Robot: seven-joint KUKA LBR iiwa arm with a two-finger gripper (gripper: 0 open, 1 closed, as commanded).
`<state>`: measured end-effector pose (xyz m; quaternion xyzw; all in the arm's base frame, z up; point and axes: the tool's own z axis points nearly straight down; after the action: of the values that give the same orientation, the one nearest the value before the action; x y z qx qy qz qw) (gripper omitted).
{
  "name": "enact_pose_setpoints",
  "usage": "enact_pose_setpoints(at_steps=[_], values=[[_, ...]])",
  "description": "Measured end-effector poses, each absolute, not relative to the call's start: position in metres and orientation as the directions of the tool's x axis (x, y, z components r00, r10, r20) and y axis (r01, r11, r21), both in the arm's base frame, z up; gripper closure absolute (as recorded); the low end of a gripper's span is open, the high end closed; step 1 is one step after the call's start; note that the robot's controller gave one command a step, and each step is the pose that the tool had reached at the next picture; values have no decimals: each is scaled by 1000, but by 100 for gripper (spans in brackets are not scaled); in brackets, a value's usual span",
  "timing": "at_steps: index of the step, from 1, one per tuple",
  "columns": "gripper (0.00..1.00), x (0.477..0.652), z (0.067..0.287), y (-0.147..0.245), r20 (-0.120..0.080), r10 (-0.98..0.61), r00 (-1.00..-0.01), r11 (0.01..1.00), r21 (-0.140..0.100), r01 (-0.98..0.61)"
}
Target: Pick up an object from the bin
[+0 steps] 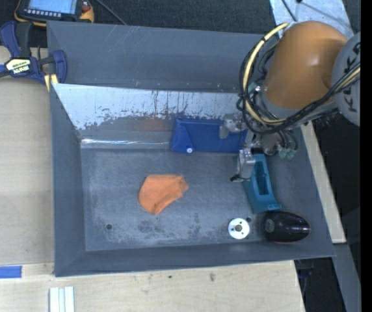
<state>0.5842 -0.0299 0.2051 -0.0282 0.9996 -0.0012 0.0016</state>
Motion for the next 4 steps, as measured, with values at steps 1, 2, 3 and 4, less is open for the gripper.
enact_pose_setpoints(at_steps=[1, 2, 3, 4], values=[[0, 606, 186, -49, -7, -29, -1000, 1000, 2, -29], [0, 603, 153, -112, -4, -112, -994, 994, -1, -112], [0, 610, 124, -132, -3, -15, -1000, 1000, -2, -15], [0, 618, 101, -113, 5, -38, -999, 999, -3, -38]])
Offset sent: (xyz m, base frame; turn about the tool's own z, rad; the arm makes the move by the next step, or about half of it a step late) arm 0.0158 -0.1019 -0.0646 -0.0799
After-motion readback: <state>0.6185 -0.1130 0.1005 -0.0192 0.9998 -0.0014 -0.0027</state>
